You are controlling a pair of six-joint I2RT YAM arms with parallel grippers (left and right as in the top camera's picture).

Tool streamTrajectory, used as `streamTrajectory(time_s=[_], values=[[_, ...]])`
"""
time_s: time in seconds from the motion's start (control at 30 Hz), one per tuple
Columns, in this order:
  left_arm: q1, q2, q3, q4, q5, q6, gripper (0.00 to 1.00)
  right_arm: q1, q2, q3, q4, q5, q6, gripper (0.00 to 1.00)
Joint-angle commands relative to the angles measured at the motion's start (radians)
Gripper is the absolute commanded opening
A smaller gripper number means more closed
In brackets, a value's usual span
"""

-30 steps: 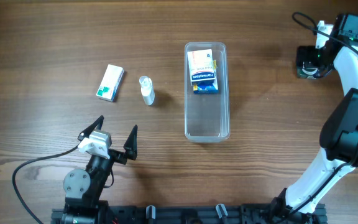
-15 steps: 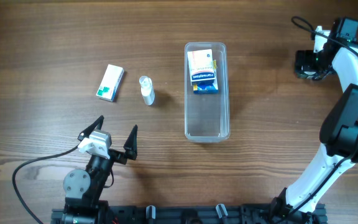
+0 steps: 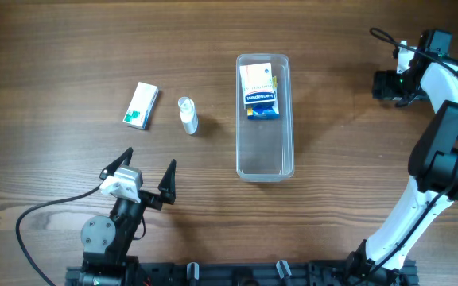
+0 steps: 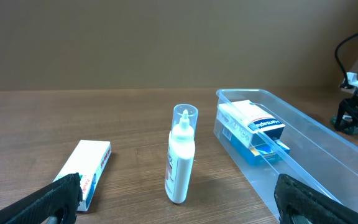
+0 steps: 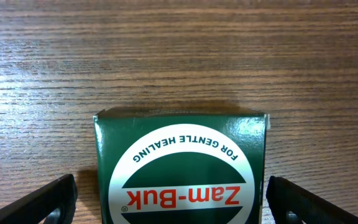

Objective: Pack container
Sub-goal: 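Lower right gripper and grasp the Zam-Buk box, then carry the Zam-Buk box over the container and lower it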

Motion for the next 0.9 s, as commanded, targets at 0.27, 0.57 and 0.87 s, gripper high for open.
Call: streamTrajectory(time_s=[0.27, 0.57, 0.87], values=[[0.006, -0.006, -0.005, -0.004, 0.012, 0.015, 1.0, -0.005, 0.015, -0.009, 0.008, -0.003, 0.041, 0.78], [0.006, -0.006, -0.005, -0.004, 0.012, 0.015, 1.0, -0.006, 0.015, -0.009, 0.013, -0.003, 0.041, 0.68], [0.006, -0.006, -0.005, -0.004, 0.012, 0.015, 1.0, -0.006, 0.009, 0.019, -0.007, -0.054, 0.07, 0.67]])
